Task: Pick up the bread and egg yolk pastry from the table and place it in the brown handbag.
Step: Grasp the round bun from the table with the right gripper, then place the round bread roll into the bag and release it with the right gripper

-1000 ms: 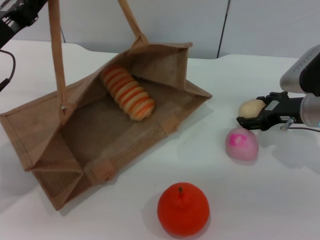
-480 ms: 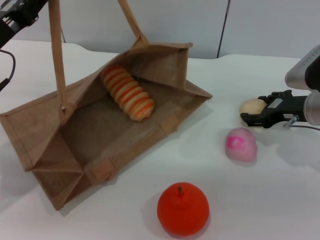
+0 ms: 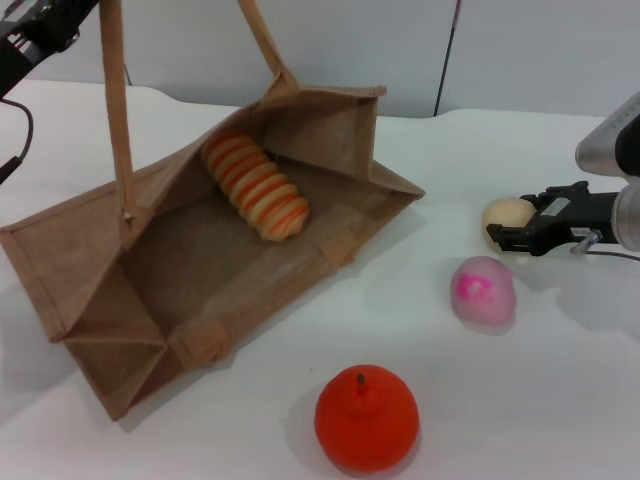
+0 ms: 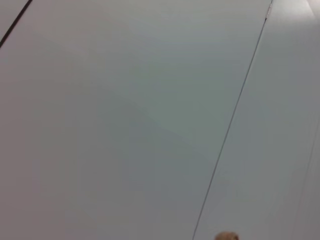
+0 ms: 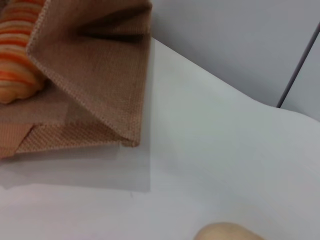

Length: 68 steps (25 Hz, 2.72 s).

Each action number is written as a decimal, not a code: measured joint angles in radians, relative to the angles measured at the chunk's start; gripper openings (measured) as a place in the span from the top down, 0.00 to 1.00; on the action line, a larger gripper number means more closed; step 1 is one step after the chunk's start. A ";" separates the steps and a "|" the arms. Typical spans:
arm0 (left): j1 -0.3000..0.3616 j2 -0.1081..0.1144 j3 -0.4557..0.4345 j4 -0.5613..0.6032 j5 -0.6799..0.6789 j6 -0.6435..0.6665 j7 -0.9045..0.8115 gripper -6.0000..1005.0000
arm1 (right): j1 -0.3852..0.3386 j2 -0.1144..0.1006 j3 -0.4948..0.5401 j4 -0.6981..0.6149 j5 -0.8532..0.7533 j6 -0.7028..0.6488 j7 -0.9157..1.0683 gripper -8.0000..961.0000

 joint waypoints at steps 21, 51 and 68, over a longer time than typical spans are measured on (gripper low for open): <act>-0.004 -0.002 0.004 0.000 0.002 0.034 -0.008 0.81 | -0.003 -0.001 0.040 -0.012 -0.001 -0.030 0.000 0.37; -0.160 -0.006 0.011 -0.006 0.094 -0.069 -0.088 0.78 | 0.142 0.037 -0.082 -0.076 0.290 -0.434 -0.225 0.43; -0.170 0.004 0.002 -0.003 -0.009 -0.156 -0.119 0.76 | 0.233 0.048 -0.569 -0.043 0.573 0.005 -0.221 0.45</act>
